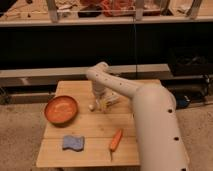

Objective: Stand the bottle upright

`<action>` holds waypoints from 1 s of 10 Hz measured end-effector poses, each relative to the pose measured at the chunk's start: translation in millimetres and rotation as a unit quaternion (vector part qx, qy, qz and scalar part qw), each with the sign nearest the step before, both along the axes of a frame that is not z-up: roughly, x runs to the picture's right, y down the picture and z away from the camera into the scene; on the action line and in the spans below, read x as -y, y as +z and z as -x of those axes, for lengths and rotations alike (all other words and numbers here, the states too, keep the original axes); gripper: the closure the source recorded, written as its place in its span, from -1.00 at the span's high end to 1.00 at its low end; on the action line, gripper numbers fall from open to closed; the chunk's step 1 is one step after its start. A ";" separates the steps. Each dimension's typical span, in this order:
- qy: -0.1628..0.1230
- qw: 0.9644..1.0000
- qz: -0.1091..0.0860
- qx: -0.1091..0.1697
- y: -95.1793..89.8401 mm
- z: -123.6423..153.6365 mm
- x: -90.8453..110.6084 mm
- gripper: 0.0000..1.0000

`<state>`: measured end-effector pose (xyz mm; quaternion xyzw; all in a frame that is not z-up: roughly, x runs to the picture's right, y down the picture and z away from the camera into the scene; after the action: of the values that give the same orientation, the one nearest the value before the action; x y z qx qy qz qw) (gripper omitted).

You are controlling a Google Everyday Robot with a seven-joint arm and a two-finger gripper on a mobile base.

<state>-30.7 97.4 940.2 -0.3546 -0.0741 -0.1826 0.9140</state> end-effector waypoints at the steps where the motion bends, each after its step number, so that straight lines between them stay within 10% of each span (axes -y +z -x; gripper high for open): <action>1: -0.001 1.000 0.000 -0.004 1.2 -0.4 -1.7 0.60; 10: -0.028 0.999 -0.030 -0.033 2.4 -2.2 5.0 0.60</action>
<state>-28.5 92.3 942.7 -0.3351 -0.0286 -0.1986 0.9206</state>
